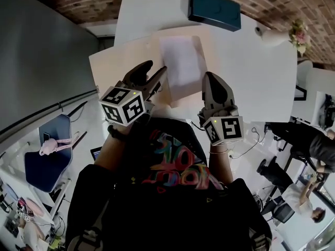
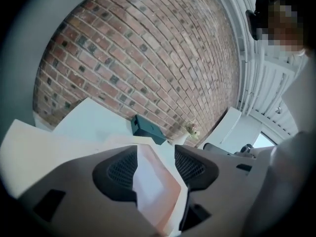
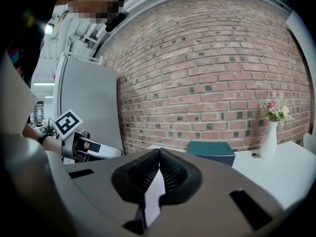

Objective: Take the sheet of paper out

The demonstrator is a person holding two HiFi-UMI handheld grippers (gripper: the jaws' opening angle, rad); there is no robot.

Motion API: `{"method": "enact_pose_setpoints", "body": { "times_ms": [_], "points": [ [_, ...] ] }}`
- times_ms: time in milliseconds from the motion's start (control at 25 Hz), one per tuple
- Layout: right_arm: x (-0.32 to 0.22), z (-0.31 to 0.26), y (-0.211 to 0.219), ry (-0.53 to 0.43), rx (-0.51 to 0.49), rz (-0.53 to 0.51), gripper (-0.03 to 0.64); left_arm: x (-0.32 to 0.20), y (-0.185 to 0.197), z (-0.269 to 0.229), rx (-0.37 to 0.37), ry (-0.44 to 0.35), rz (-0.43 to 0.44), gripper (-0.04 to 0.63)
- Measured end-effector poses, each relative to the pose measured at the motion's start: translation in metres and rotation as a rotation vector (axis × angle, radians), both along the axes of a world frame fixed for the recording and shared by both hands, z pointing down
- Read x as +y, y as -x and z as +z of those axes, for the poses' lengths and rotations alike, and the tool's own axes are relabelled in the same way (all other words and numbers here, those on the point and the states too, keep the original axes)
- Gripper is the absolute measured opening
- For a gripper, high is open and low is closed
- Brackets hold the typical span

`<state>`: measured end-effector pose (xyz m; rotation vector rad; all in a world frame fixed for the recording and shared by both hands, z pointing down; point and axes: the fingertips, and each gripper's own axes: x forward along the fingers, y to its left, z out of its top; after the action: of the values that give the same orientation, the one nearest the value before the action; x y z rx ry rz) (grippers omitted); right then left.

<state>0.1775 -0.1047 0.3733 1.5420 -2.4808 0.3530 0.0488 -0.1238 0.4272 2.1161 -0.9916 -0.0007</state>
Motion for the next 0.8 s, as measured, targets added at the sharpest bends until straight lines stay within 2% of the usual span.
{"method": "enact_pose_setpoints", "body": {
  "times_ms": [280,600,800],
  "points": [
    [-0.012,0.020,-0.006,0.033,-0.001,0.016,0.018,-0.011,-0.012,0.037,0.038,0.091,0.008,0.232],
    [-0.018,0.044,-0.009,0.079,0.000,0.035,0.018,-0.020,-0.026,0.091,0.096,0.242,0.021,0.252],
    [-0.015,0.055,-0.008,0.109,0.000,0.040,0.018,-0.026,-0.031,0.115,0.153,0.343,-0.002,0.263]
  ]
}}
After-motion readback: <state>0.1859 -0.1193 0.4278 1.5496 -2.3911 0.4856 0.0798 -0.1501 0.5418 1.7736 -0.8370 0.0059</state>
